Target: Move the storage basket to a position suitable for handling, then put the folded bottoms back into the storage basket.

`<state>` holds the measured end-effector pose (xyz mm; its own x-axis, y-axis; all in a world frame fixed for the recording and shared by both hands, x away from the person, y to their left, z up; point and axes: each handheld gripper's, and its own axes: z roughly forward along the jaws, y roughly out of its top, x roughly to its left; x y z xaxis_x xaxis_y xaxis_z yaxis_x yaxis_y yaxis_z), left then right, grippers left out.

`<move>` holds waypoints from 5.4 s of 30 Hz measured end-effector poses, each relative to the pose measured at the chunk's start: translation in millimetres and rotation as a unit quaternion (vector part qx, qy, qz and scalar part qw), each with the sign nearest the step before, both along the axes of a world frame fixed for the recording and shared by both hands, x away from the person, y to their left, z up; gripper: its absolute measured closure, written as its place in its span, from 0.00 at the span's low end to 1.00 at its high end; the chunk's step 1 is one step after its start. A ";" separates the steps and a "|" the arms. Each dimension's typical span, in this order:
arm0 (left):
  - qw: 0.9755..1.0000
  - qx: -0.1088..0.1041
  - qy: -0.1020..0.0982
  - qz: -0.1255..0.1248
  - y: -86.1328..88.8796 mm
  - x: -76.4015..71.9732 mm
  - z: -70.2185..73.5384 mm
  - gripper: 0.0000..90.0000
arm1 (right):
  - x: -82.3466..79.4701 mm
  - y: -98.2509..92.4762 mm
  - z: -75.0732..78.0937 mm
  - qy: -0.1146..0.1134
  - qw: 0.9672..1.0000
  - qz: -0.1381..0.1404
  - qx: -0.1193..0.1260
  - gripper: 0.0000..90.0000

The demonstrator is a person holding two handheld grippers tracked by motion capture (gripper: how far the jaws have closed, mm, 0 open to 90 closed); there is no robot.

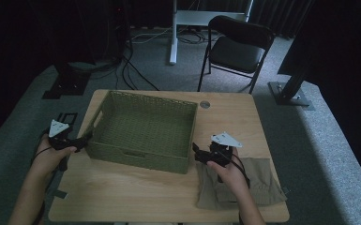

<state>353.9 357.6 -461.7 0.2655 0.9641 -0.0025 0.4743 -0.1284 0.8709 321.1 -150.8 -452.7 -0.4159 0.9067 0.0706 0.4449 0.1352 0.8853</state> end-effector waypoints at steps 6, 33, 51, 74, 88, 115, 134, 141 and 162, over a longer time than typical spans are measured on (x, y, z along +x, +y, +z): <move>1.000 -0.024 0.011 0.009 1.2 9.6 -6.7 0.18 | 7.6 13.8 -4.4 0.002 1.000 -0.006 0.015 0.15; 0.996 -0.045 0.037 0.071 -23.4 14.4 -15.7 0.92 | 16.8 55.4 -27.5 0.040 0.997 -0.062 0.021 0.68; 0.993 -0.070 0.034 0.094 -35.5 -16.1 -17.5 0.93 | 32.0 42.8 -21.3 0.049 0.998 -0.030 -0.023 0.75; 0.991 -0.082 0.034 0.101 -28.5 -30.9 -18.0 0.93 | 26.9 46.5 -21.5 0.051 0.998 -0.015 -0.020 0.75; 0.992 -0.090 0.028 0.086 -25.5 -31.0 -19.7 0.88 | 31.9 45.1 -21.4 0.053 0.998 -0.008 -0.013 0.73; 0.998 -0.057 0.009 0.038 -32.5 -64.6 15.2 0.22 | 16.0 19.1 4.9 0.007 0.997 0.076 0.027 0.16; 0.998 -0.049 0.007 -0.041 -91.5 -80.1 22.1 0.20 | -11.2 -30.0 6.7 -0.008 0.997 0.075 0.003 0.15; 0.996 -0.050 0.004 -0.074 -117.1 -86.4 22.9 0.19 | -17.4 -46.2 3.8 -0.009 0.998 0.062 0.013 0.15; 0.985 -0.053 -0.002 -0.163 -181.0 -111.7 6.7 0.19 | -39.2 -98.1 -12.6 0.003 1.000 0.024 0.010 0.15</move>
<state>242.2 176.5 -455.0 0.5613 0.8219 -0.0972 0.4188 -0.1808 0.8899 281.9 -248.9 -465.3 -0.4585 0.8841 0.0901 0.4427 0.1394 0.8858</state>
